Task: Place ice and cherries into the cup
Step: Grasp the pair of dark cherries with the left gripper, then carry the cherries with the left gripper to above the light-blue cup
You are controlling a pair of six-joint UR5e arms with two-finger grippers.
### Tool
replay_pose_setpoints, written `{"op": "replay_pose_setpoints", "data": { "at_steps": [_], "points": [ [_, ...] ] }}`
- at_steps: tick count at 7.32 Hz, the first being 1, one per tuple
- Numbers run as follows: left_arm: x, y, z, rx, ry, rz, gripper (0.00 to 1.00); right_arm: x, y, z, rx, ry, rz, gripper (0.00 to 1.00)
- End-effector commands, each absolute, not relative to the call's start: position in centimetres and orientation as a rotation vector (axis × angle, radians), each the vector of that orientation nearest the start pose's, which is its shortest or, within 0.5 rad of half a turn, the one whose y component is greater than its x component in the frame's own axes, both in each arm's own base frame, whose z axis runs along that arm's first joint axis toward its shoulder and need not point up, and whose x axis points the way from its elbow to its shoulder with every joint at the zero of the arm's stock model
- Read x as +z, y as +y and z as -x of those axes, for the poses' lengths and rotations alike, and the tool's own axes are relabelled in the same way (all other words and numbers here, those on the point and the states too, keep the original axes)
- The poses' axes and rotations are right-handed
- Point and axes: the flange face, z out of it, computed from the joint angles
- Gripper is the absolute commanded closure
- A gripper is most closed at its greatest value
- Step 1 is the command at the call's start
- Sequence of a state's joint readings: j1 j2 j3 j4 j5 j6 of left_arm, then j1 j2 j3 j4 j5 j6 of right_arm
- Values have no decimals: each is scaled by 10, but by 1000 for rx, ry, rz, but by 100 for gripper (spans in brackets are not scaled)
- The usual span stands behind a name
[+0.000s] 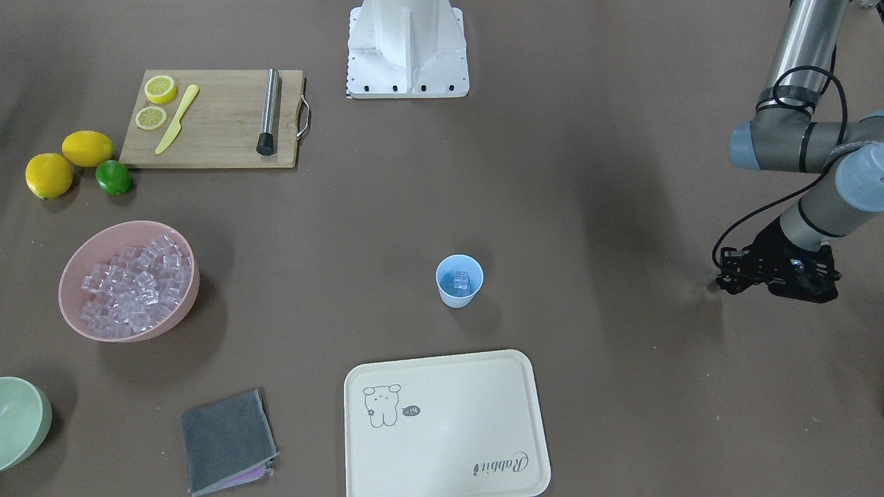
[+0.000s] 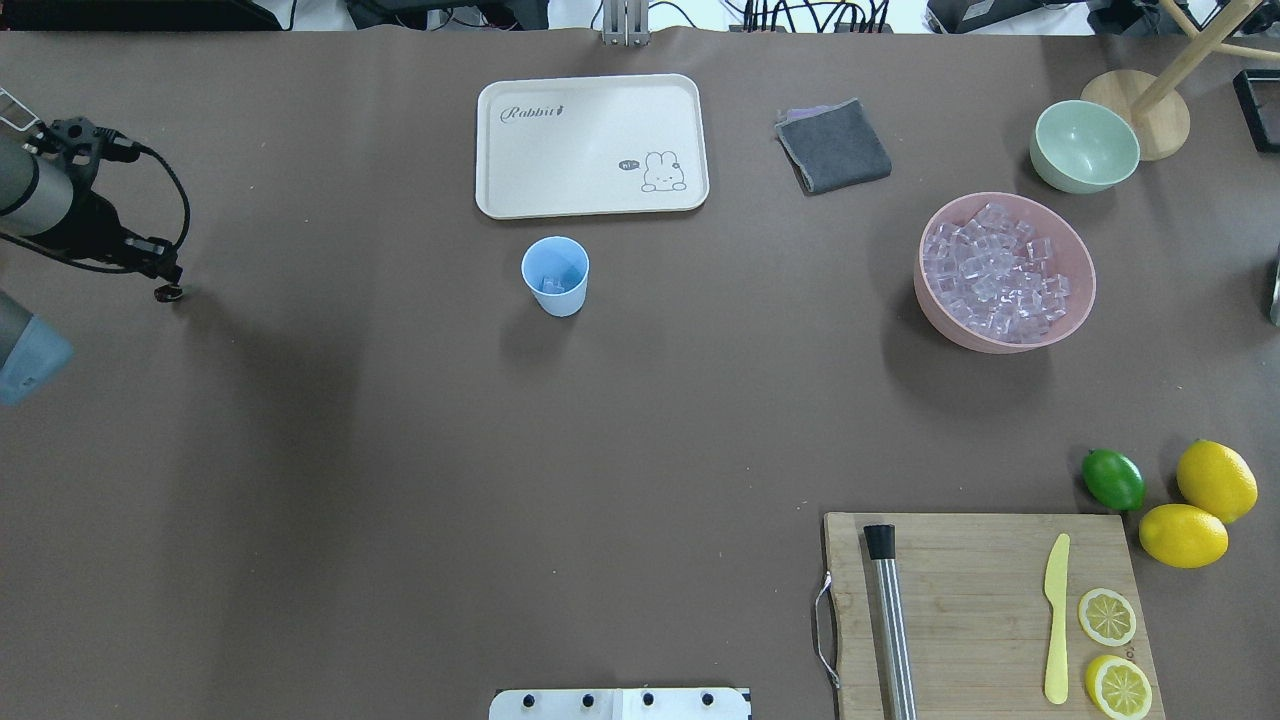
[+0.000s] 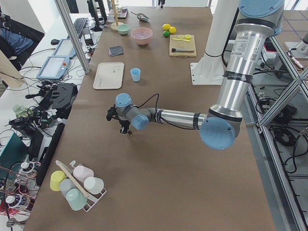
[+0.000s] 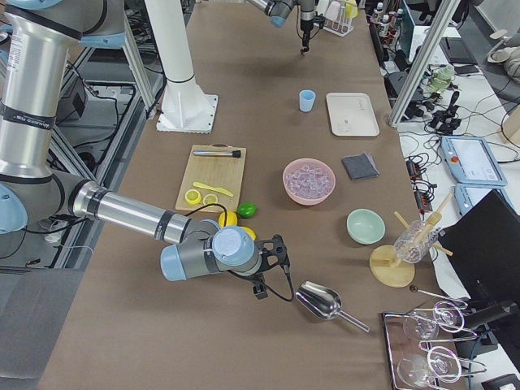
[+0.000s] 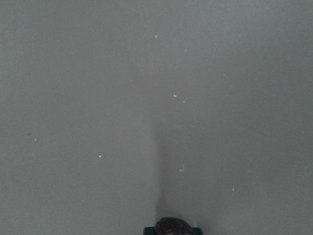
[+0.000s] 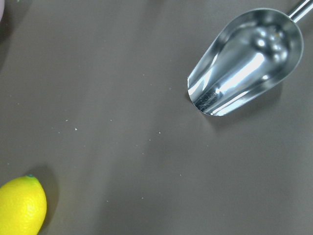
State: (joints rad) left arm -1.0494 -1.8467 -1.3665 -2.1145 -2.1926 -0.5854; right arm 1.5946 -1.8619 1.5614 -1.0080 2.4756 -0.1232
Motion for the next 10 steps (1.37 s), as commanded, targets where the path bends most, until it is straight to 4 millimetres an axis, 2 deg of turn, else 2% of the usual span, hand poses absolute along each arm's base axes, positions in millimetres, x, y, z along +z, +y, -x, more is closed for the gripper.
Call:
{"op": "replay_pose_setpoints", "data": {
  "at_steps": [1,2,3,4,5,6,7,8,9,10],
  "points": [
    [442,-633,-281,-17,847,-141,66,734,-364,-71,-179,-813,-281,1],
    [397,-640,-293,-96,871,-116,66,724,-382,-71,-142,-780,-250,1],
    [363,-641,-314,-171,897,-81,66,706,-412,-62,-123,-782,-223,1],
    [332,-637,-342,-232,928,-46,66,681,-451,-47,-142,-782,-194,1],
    [310,-637,-359,-325,926,-48,66,645,-485,-31,-152,-762,-148,1],
    [293,-631,-379,-361,922,-38,66,622,-516,-15,-164,-711,-94,0],
    [267,-634,-385,-403,912,-36,66,613,-529,-10,-162,-668,-51,0],
    [242,-631,-396,-427,898,-31,66,618,-526,-10,-168,-677,-36,0],
    [228,-627,-402,-448,900,-17,65,616,-523,-12,-161,-678,-35,0],
    [215,-619,-420,-463,898,-32,65,621,-520,-9,-150,-721,-17,0]
  ]
}}
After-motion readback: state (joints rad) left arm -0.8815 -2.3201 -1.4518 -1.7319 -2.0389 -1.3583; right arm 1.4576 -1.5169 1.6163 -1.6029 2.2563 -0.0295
